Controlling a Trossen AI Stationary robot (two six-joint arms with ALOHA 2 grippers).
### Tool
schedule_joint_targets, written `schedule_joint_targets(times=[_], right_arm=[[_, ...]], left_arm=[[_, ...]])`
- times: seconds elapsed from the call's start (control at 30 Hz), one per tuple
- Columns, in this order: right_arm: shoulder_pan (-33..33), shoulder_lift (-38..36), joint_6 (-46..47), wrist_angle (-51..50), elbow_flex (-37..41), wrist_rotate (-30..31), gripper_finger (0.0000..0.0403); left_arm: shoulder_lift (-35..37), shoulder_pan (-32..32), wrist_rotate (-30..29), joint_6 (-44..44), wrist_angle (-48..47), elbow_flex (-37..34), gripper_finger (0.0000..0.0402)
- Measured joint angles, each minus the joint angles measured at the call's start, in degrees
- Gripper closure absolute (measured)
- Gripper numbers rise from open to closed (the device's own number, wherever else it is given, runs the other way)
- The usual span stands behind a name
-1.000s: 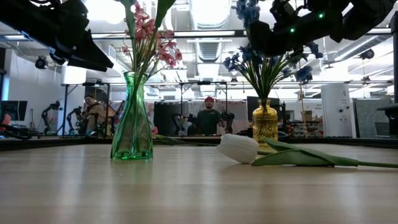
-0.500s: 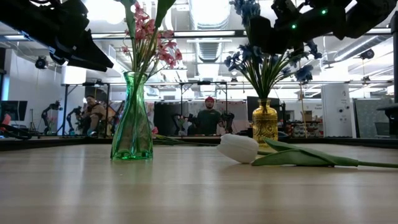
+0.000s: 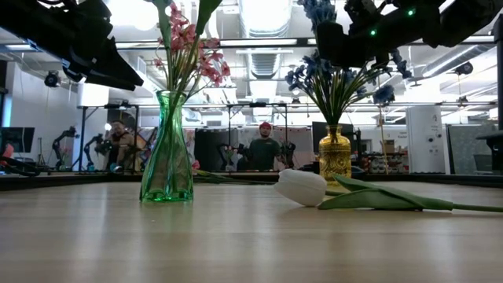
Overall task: Sort flowers into vase by color
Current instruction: Put the blue flower into the yellow vase
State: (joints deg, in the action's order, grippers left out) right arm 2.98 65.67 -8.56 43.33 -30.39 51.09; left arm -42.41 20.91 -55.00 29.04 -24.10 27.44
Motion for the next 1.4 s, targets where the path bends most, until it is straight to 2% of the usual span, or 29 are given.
schedule_joint_targets(times=[0.2,0.63,0.87,1.17,1.4], right_arm=[[-0.65,0.00,0.02,-0.24,0.00,0.09,0.0300],[-0.63,-0.07,2.60,-4.20,0.02,1.57,0.0375],[-0.63,-0.07,2.70,-4.75,0.02,1.57,0.0378],[-0.61,-0.04,6.04,-12.08,0.07,1.49,0.0378],[-0.61,-0.04,6.10,-11.82,0.07,1.49,0.0378]], left_arm=[[0.00,0.00,0.00,0.00,0.00,0.00,0.0134],[0.00,0.00,0.01,0.00,0.00,0.00,0.0134],[0.00,0.00,0.02,0.00,0.00,0.00,0.0134],[0.00,-0.02,0.02,0.00,0.00,0.00,0.0134],[0.00,-0.02,0.02,0.00,0.01,0.00,0.0134]])
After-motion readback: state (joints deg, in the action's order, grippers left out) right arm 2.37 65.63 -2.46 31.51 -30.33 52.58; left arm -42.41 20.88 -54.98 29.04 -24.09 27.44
